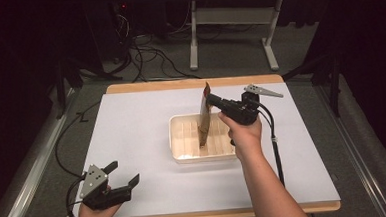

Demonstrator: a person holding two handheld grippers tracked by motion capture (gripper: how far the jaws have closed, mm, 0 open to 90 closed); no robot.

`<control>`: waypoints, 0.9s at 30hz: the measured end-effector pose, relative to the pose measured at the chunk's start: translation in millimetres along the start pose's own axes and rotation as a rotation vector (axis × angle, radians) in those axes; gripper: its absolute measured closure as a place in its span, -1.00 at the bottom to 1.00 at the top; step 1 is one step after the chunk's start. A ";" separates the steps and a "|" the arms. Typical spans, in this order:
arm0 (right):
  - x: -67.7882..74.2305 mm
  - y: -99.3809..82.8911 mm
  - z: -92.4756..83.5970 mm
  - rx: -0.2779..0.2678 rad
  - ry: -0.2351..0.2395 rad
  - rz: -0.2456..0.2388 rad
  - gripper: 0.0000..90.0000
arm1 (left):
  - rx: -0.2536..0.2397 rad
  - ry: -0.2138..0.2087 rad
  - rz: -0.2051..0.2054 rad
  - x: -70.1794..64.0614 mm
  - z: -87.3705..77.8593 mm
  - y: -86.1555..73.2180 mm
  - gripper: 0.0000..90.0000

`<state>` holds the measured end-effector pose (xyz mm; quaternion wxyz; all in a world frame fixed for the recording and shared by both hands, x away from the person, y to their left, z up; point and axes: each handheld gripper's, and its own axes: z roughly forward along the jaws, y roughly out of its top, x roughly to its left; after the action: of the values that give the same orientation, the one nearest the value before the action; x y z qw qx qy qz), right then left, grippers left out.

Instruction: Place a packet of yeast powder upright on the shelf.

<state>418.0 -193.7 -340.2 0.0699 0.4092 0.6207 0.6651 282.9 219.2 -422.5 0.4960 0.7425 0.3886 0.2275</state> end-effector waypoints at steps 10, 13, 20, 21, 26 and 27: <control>-0.1 -16.9 1.6 0.042 -0.020 -0.005 0.99 | 0.004 -0.002 0.002 -1.0 1.0 -0.3 -0.66; 0.4 -20.6 1.9 0.051 -0.022 -0.004 0.99 | 0.003 0.000 -0.001 -0.4 1.2 -0.3 -0.66; 1.6 -33.3 2.5 0.076 -0.024 -0.013 0.98 | 0.006 -0.002 -0.001 -1.9 1.9 -0.4 -0.66; 1.5 -35.1 1.7 0.075 -0.026 -0.008 0.98 | 0.007 -0.002 -0.003 -1.8 2.1 -0.6 -0.66; 0.9 -39.7 -0.2 0.080 -0.028 -0.001 0.87 | 0.007 -0.001 0.001 -2.2 1.9 -0.5 -0.66; 0.9 -39.7 -0.2 0.080 -0.028 -0.001 0.87 | 0.007 -0.001 0.001 -2.2 1.9 -0.5 -0.66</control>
<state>400.8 -184.6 -374.9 0.0622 0.4206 0.6460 0.6340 282.8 216.4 -423.6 0.4933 0.7447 0.3887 0.2258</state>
